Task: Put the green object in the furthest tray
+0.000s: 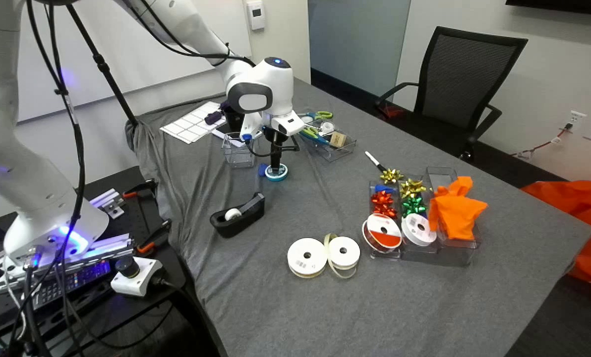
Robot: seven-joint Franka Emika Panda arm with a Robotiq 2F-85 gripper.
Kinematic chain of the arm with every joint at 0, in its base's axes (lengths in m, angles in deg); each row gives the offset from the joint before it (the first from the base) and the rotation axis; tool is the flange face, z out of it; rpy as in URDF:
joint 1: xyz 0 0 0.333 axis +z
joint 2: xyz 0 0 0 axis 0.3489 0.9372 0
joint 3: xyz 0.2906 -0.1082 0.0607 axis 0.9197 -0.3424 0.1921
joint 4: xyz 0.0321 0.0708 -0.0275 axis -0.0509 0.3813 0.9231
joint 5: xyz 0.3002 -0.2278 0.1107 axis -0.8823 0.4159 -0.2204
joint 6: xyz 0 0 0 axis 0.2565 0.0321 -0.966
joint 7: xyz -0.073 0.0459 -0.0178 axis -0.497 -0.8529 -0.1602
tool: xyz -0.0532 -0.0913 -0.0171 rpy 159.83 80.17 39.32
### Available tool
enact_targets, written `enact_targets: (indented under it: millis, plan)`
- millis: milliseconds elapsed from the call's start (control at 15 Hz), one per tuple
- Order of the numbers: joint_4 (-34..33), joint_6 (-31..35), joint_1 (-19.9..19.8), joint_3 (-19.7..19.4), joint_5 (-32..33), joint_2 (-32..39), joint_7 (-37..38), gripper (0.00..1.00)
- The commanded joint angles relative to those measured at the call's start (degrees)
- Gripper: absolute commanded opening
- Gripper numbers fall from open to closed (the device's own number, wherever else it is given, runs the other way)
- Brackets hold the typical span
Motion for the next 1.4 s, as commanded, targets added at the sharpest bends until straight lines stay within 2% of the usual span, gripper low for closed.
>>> enact_targets:
  millis: [0,1333]
  plan:
    - [-0.1,-0.6,0.9,-0.7,0.4,0.7,0.9,1.0]
    - [-2.3,-1.0,1.0,-0.9,0.3,3.0,1.8,1.0]
